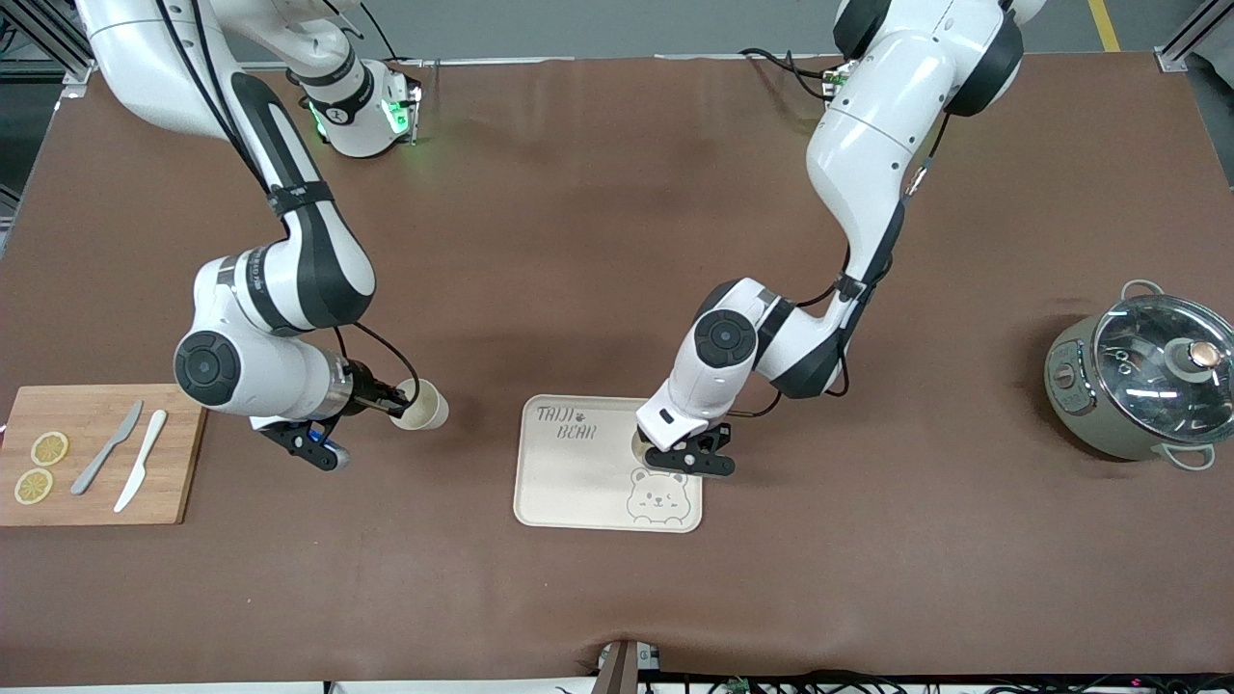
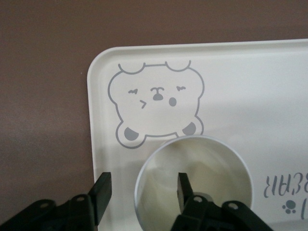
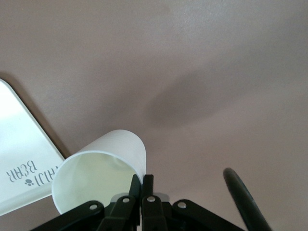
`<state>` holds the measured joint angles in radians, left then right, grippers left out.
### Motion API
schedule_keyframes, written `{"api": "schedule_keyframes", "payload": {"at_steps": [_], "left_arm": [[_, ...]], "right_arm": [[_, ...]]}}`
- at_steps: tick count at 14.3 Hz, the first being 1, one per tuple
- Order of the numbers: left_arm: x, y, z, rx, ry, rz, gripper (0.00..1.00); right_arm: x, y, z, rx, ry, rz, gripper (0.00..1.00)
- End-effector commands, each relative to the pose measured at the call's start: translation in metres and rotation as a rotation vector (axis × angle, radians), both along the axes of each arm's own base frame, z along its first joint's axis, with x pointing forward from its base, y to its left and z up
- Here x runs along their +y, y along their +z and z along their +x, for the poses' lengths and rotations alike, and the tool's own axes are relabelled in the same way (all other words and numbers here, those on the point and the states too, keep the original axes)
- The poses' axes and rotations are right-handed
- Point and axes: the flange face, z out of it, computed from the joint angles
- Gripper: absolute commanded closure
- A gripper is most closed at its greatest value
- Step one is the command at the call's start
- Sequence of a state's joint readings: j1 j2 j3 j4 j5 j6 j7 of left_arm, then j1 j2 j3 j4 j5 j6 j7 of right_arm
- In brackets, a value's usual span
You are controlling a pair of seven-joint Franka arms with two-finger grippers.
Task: Place white IKEA cup upright on tray with both arms
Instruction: 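Lower the left cup onto the tray while the right gripper carries its cup over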
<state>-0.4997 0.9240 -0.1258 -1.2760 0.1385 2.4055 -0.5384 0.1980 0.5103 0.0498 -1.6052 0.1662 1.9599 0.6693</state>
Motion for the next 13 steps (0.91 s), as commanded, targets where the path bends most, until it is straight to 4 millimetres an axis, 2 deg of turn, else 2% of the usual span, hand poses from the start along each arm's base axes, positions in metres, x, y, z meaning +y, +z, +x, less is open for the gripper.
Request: {"api": "schedule_keyframes", "payload": {"at_steps": [1, 5, 8, 10, 13], "left_arm": [[-0.005, 0.004, 0.0, -0.021, 0.025, 0.017, 0.0], [-0.002, 0.018, 0.0, 0.006, 0.033, 0.042, 0.0], [0.002, 0.033, 0.0, 0.026, 0.038, 0.062, 0.0], [0.006, 0.044, -0.001, 0.048, 0.045, 0.08, 0.0], [0.013, 0.062, 0.0, 0.066, 0.054, 0.095, 0.0]], "right_arm": [[0.036, -0.002, 0.006, 0.002, -0.055, -0.001, 1.0], [0.08, -0.016, 0.012, 0.012, -0.148, -0.026, 1.0], [0.091, -0.018, 0.013, 0.012, -0.191, -0.03, 1.0], [0.114, -0.023, 0.013, -0.024, -0.223, -0.022, 1.0], [0.136, -0.025, 0.016, -0.055, -0.259, -0.007, 1.0]]}}
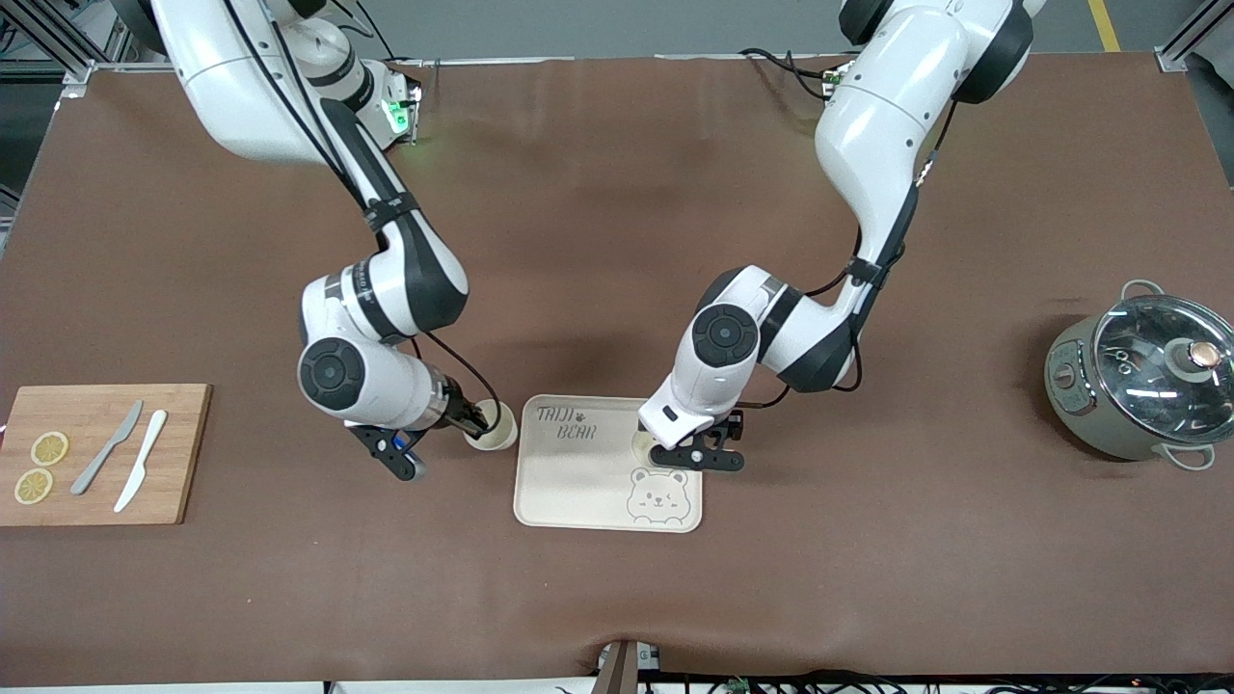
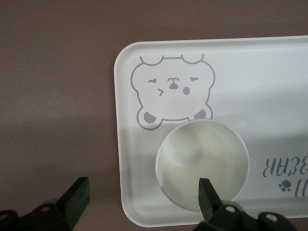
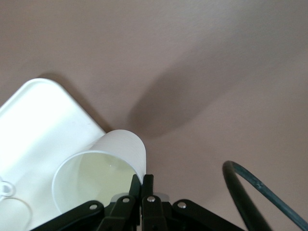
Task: Place white IKEA cup upright on tray with both arms
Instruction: 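Lower the left cup onto the tray while the right gripper carries its cup over, then set the right cup upright on the tray and open both grippers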
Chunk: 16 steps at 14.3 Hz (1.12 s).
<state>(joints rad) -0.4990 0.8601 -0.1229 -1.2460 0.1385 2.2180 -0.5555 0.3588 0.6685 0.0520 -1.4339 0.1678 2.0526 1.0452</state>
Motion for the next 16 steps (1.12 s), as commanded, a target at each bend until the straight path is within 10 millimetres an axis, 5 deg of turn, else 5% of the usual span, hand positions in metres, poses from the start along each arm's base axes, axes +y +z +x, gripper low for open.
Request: {"api": "schedule_keyframes", "payload": {"at_steps": [1, 3, 5, 9, 14, 16], "left_arm": [[0.009, 0.028, 0.0, -0.001, 0.028, 0.034, 0.0], [0.025, 0.035, 0.008, 0.008, 0.046, 0.05, 0.0], [0.05, 0.061, 0.021, -0.014, 0.06, 0.048, 0.0], [0.101, 0.099, 0.031, 0.009, 0.017, 0.085, 0.0], [0.17, 0.118, 0.044, 0.017, -0.019, 0.089, 0.0], [0.201, 0.122, 0.047, 0.027, -0.042, 0.099, 0.0]], "right_arm": [[0.03, -0.005, 0.005, -0.009, -0.024, 0.013, 1.0], [0.045, -0.016, 0.011, -0.018, -0.066, 0.015, 1.0], [0.059, -0.021, 0.006, -0.021, -0.056, 0.013, 1.0], [0.059, -0.03, 0.005, -0.012, -0.056, 0.002, 1.0], [0.071, -0.051, 0.002, -0.036, -0.052, 0.013, 1.0], [0.07, -0.047, 0.002, -0.031, -0.049, 0.013, 0.3]]}}
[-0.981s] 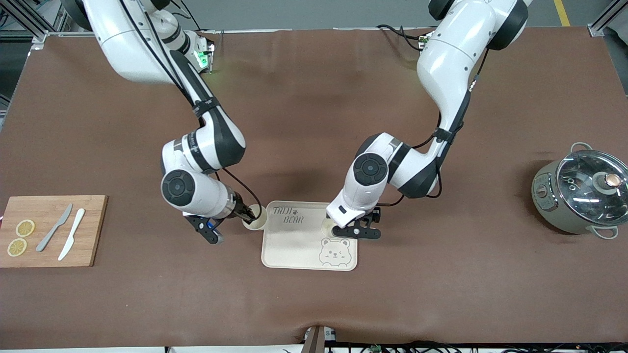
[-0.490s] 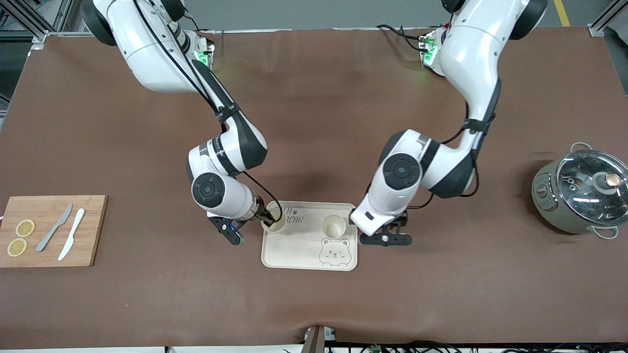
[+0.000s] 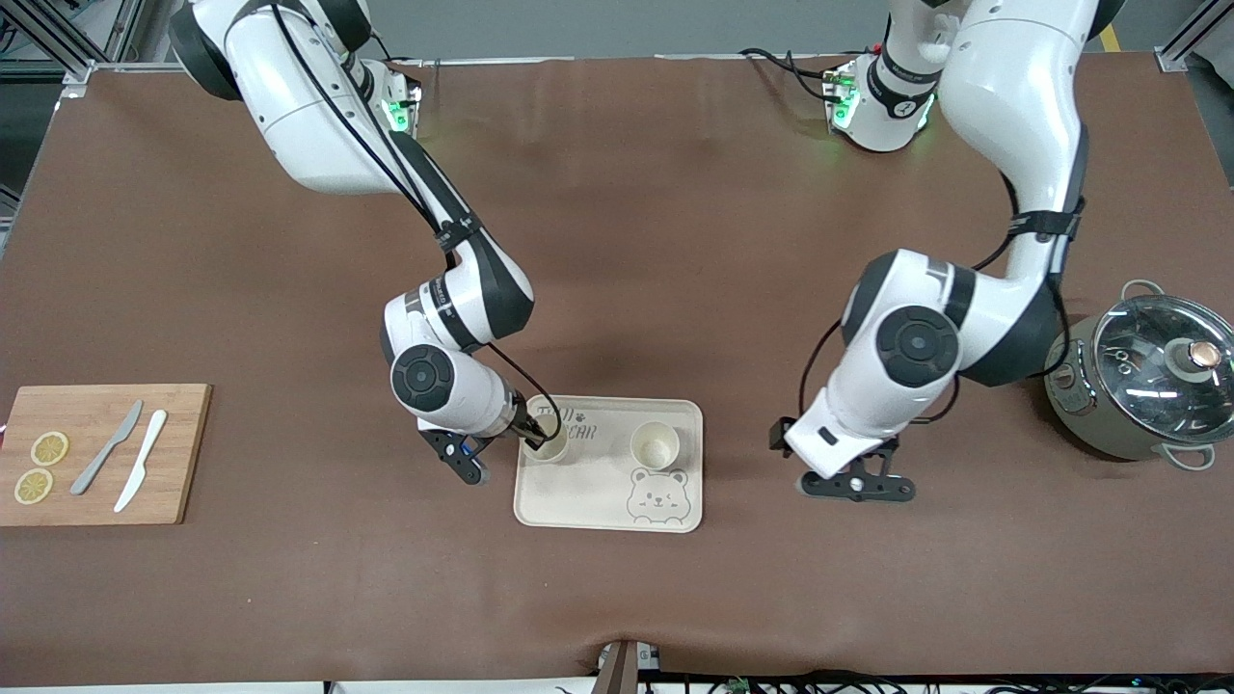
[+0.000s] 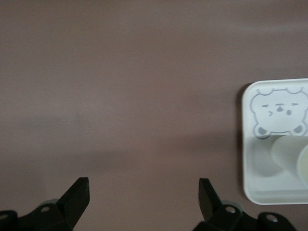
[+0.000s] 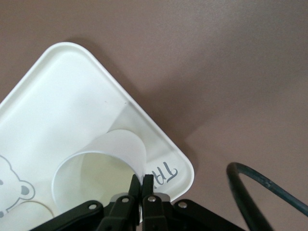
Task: Place white IKEA cup upright on tray with both arms
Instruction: 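Raise both grippers up and away from the cups on the tray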
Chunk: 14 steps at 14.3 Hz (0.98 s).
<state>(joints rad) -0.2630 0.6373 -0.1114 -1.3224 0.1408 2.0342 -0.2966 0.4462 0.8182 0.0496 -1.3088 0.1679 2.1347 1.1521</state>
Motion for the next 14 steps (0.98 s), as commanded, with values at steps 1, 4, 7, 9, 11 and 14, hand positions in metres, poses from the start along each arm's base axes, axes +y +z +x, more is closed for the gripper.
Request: {"api": "schedule_keyframes", "payload": {"at_steps": [1, 4, 7, 9, 11, 14], "left_arm": [[0.039, 0.008, -0.009, 0.027, -0.037, 0.017, 0.0], [0.081, 0.021, -0.011, 0.042, -0.047, -0.023, 0.0], [0.11, 0.042, -0.023, 0.037, -0.02, -0.041, 0.0], [0.114, 0.058, -0.029, 0.04, -0.008, -0.037, 0.0], [0.115, 0.072, -0.038, 0.064, -0.001, -0.045, 0.0], [0.129, 0.097, -0.051, 0.077, 0.011, -0.035, 0.0]], "right_arm": [[0.005, 0.0, 0.001, -0.001, -0.004, -0.005, 0.0], [-0.003, 0.01, 0.003, 0.011, 0.006, -0.026, 0.0], [-0.014, 0.02, 0.002, 0.083, 0.014, -0.05, 0.0], [-0.015, 0.055, 0.007, 0.078, 0.018, -0.052, 0.0], [-0.033, 0.085, 0.018, 0.094, 0.004, -0.053, 0.0], [-0.07, 0.128, 0.027, 0.127, -0.026, -0.048, 0.0]]}}
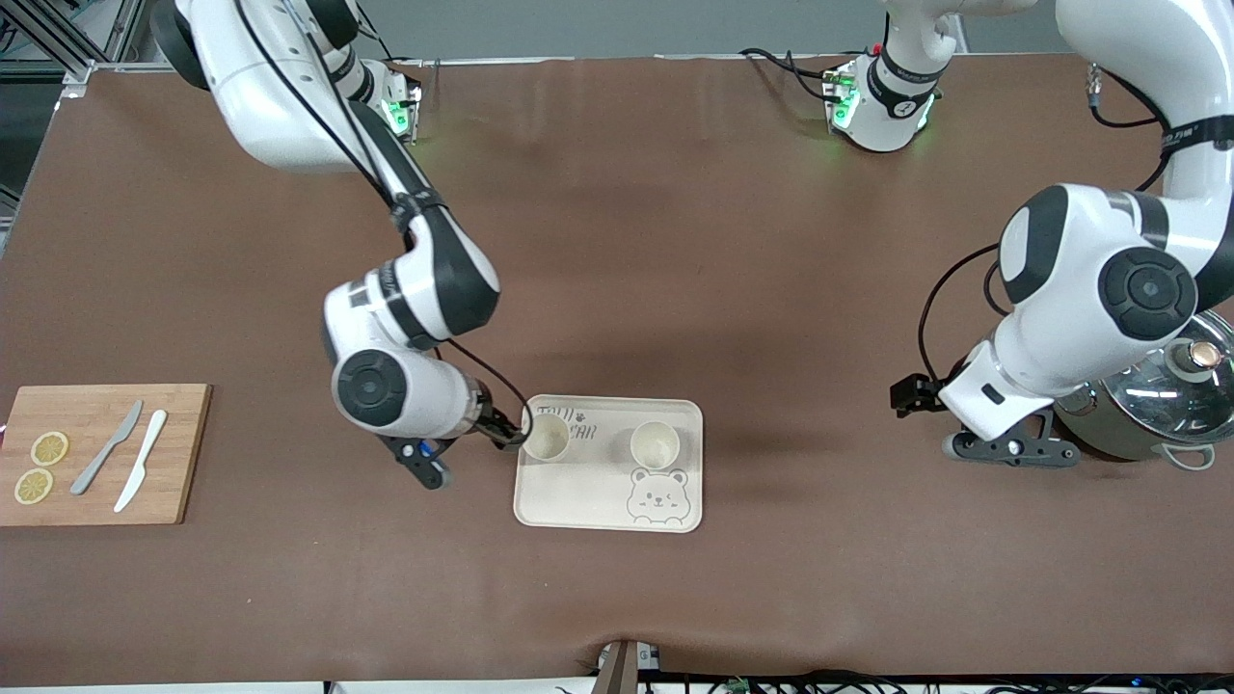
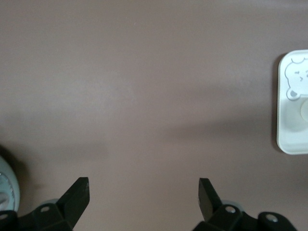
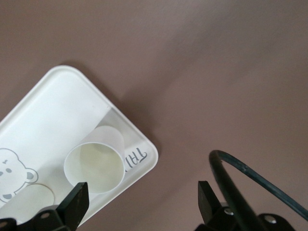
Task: Place white IKEA cup upright on tray with both arms
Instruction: 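Raise both grippers up and away from the cups on the tray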
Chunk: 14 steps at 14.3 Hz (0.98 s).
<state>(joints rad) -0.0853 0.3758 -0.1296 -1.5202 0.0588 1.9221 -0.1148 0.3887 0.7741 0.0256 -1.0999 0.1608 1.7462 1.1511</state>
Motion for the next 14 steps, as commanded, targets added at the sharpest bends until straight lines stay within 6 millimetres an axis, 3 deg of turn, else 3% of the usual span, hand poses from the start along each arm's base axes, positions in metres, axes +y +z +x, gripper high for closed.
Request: {"api": "schedule_keyframes", "payload": {"at_steps": [1, 2, 4, 6, 9, 14], "left_arm": [[0.022, 0.027, -0.023, 0.008, 0.02, -0.005, 0.0], [0.026, 0.038, -0.029, -0.003, 0.02, -0.004, 0.0], [0.034, 0.059, -0.042, 0.002, 0.022, -0.003, 0.0], [0.036, 0.079, -0.055, 0.005, 0.02, 0.004, 0.0], [0.038, 0.087, -0.071, 0.007, 0.021, 0.011, 0.0], [0.039, 0.08, -0.087, 0.03, 0.007, 0.022, 0.0]], "right_arm": [[-0.036, 0.058, 0.007, -0.021, -0.021, 0.016, 0.0], [-0.043, 0.084, 0.004, -0.048, -0.005, 0.03, 0.0], [-0.059, 0.112, -0.007, -0.026, 0.041, 0.017, 0.0], [-0.097, 0.145, -0.014, -0.017, 0.153, 0.036, 0.0], [-0.152, 0.182, -0.027, -0.018, 0.315, 0.063, 0.0], [-0.207, 0.217, -0.054, -0.068, 0.545, 0.031, 0.0]]}}
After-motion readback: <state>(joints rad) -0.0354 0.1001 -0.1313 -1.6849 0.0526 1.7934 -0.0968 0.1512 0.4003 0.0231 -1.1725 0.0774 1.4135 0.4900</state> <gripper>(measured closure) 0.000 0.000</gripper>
